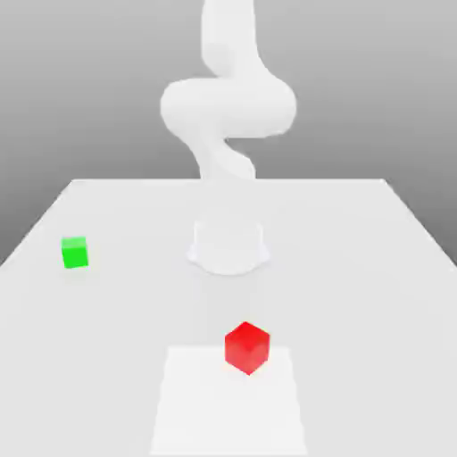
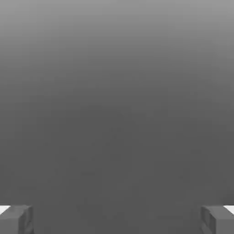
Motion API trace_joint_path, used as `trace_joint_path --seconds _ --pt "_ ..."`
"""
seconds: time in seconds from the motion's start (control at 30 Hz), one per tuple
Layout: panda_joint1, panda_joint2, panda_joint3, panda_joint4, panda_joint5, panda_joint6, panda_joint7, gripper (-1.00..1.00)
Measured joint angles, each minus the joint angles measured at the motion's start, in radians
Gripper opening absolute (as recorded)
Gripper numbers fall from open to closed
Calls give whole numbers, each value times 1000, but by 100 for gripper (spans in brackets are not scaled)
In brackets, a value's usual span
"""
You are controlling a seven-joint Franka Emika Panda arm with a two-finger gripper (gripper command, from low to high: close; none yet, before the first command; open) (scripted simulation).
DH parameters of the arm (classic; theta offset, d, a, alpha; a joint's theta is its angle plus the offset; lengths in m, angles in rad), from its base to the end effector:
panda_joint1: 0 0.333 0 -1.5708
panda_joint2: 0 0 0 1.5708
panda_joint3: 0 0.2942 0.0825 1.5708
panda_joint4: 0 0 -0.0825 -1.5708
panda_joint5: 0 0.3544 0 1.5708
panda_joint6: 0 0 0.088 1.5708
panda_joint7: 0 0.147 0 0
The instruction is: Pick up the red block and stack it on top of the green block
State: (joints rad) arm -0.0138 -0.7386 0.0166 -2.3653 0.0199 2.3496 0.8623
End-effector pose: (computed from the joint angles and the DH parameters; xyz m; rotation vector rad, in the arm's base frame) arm 0.3847 0.0034 0.6166 -2.4366 1.1296 -0.9181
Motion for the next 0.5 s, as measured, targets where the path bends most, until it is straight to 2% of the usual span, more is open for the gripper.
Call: trace_joint_path --seconds 0.5 --pt "-84 471 177 -479 78 368 528 0"
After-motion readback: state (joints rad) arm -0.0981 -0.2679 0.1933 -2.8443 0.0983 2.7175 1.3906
